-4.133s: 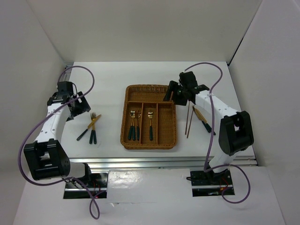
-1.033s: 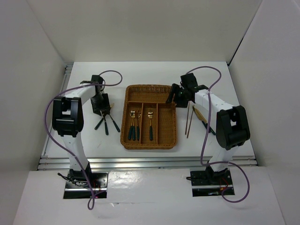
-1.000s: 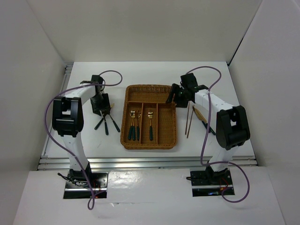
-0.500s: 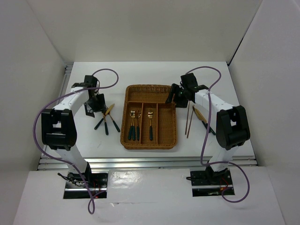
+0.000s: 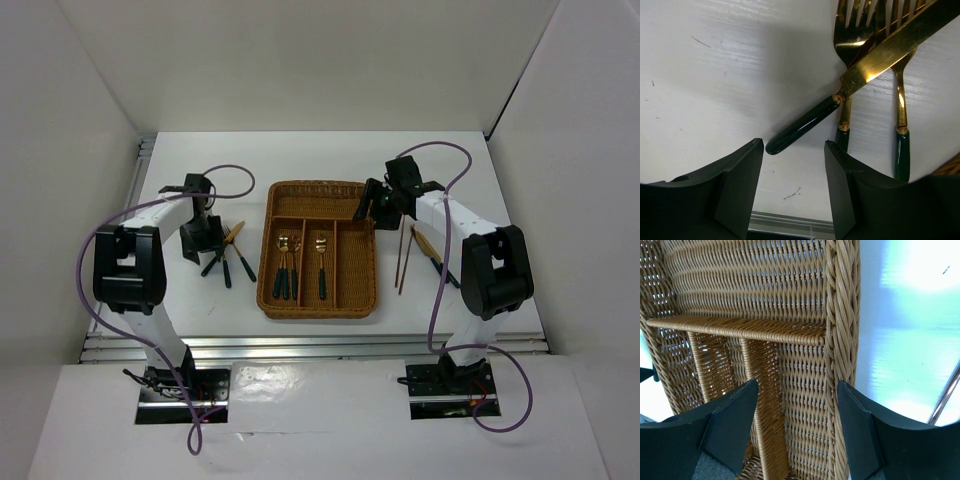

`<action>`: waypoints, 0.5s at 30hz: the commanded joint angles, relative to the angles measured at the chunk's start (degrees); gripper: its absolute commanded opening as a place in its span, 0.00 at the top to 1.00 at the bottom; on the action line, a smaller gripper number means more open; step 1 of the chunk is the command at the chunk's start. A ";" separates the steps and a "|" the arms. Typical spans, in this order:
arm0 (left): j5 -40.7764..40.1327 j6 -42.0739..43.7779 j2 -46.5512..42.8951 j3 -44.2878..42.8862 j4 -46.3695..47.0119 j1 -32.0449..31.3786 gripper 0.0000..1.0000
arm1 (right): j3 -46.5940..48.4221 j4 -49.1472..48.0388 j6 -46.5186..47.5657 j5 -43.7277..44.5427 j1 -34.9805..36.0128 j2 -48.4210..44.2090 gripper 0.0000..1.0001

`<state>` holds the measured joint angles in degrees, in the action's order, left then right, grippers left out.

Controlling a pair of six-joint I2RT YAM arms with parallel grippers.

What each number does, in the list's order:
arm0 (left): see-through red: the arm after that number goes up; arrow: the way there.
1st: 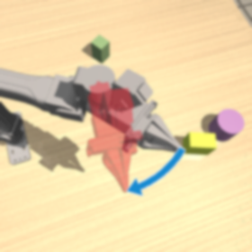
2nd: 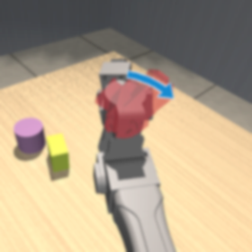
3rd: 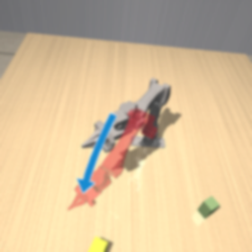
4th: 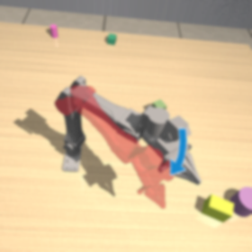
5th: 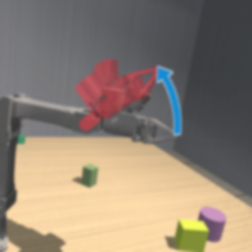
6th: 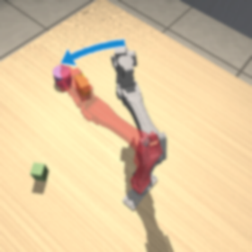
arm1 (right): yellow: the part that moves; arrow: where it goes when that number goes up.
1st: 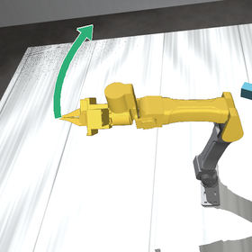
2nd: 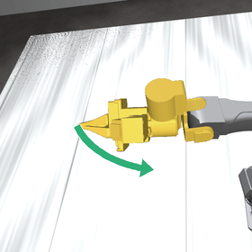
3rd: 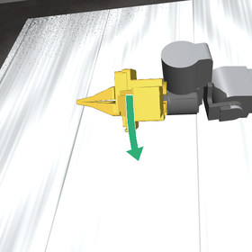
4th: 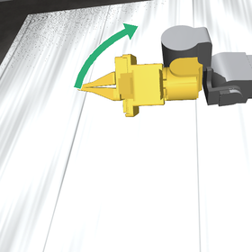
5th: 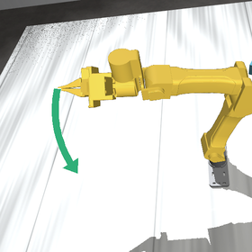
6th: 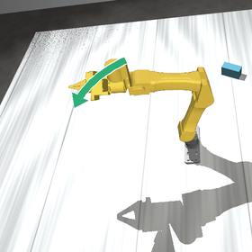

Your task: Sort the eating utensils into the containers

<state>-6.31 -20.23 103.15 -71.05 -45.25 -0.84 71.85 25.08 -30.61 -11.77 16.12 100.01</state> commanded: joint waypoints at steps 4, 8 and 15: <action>-0.64 2.21 1.79 1.08 1.84 0.14 0.36 | 0.57 -1.09 -0.68 0.96 -0.30 -0.43 0.29; -0.64 2.21 2.84 1.09 2.36 0.14 0.37 | 0.57 -0.56 -0.68 0.96 -0.30 -0.43 0.29; -2.31 2.73 5.04 1.09 2.36 0.14 0.43 | 0.57 -0.56 -1.21 0.96 -0.30 -0.43 0.29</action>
<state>-7.33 -19.27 106.87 -70.17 -43.31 -0.84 71.85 25.12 -31.33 -11.38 16.12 100.01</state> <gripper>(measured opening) 0.574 0.717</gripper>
